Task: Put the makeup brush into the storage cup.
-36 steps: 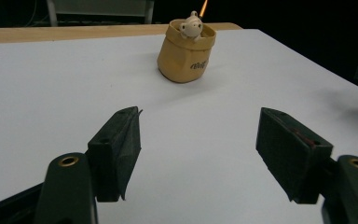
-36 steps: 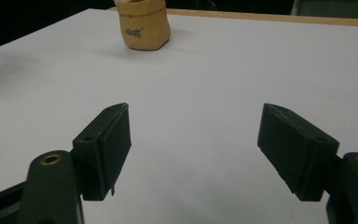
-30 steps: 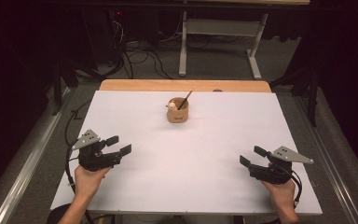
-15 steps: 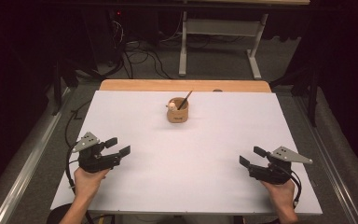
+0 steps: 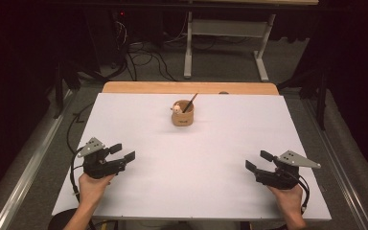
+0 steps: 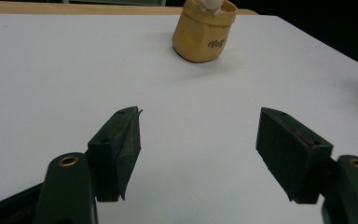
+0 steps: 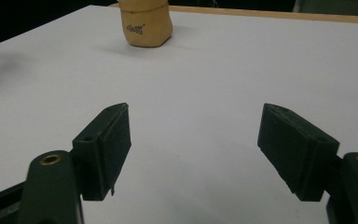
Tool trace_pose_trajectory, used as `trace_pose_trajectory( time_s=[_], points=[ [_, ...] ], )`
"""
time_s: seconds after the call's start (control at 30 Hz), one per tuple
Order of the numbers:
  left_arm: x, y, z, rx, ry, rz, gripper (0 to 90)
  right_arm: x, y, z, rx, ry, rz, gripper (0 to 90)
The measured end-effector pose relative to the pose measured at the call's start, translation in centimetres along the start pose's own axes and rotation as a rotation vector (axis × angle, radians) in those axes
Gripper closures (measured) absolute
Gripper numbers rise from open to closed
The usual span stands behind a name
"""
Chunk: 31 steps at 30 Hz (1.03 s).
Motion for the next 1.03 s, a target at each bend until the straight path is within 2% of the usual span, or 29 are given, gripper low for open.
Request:
trace_pose_trajectory(
  time_s=[0.57,1.03],
  points=[
    [0.17,-0.77,-0.61,0.003,0.008,0.022,30.5,-0.12,-0.07,-0.07,0.004,0.002,0.004,27.2],
    [0.11,-0.80,-0.58,0.000,0.007,0.020,30.4,-0.15,-0.08,-0.06,0.004,0.004,0.003,27.2]
  ],
)
Point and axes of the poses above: each handheld gripper's, and its own axes: y roughly backward along the jaws, z roughly out of its top, x roughly to its left, the point moved 7 cm from there along -y, roughly forward along the jaws, and after that the axes turned 5 degrees about y, right-handed, at the moved point
